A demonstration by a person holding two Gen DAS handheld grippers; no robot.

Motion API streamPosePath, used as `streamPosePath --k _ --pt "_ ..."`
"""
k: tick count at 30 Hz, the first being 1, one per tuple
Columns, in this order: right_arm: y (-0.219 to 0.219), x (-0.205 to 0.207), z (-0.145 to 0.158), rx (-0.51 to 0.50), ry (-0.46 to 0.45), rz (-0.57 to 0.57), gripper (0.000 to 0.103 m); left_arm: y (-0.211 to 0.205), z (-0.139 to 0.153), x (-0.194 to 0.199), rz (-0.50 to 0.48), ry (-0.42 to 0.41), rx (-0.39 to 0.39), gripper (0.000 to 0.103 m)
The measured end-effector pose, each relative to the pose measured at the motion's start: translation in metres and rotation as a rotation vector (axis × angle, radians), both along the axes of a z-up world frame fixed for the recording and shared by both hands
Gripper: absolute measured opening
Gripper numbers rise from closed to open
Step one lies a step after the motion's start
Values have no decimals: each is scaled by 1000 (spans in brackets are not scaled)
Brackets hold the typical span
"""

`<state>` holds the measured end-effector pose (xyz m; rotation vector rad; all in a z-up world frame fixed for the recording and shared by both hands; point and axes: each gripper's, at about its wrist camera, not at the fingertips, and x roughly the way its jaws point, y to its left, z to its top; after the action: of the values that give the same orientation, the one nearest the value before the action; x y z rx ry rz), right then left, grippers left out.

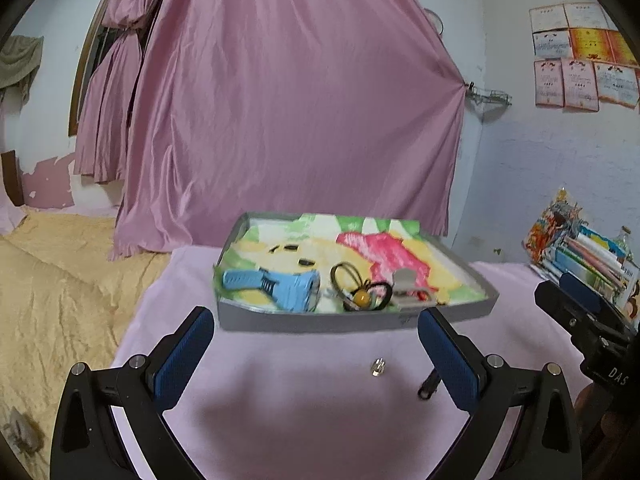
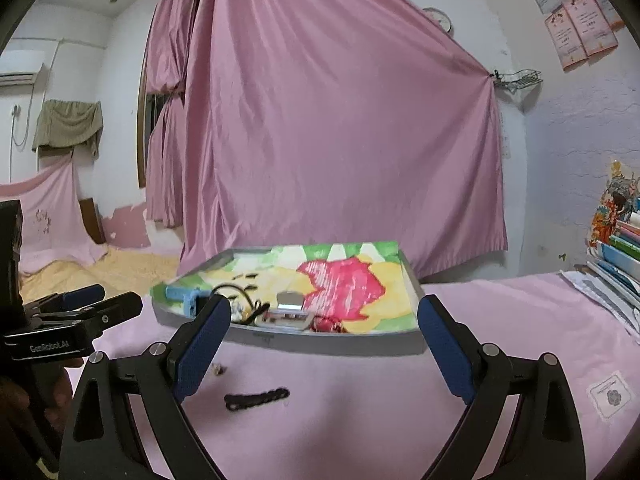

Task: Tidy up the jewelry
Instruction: 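Pull both tools back toward the black bead chain and small silver charm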

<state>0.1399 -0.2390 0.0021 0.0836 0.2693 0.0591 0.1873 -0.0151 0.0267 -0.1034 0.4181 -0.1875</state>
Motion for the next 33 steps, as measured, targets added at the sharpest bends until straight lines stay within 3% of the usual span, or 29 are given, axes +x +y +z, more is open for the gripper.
streamPosePath --k 12,21,27,33 --pt "6 4 -19 -3 146 21 92 4 -17 2 -5 96 38 103" --pt "7 26 -37 -18 337 50 92 7 -35 33 -66 310 36 102" --pt "12 44 -50 0 471 138 92 -3 -39 41 -110 342 51 102" --pt "28 58 -54 -56 550 211 92 -12 -42 51 -140 371 69 92"
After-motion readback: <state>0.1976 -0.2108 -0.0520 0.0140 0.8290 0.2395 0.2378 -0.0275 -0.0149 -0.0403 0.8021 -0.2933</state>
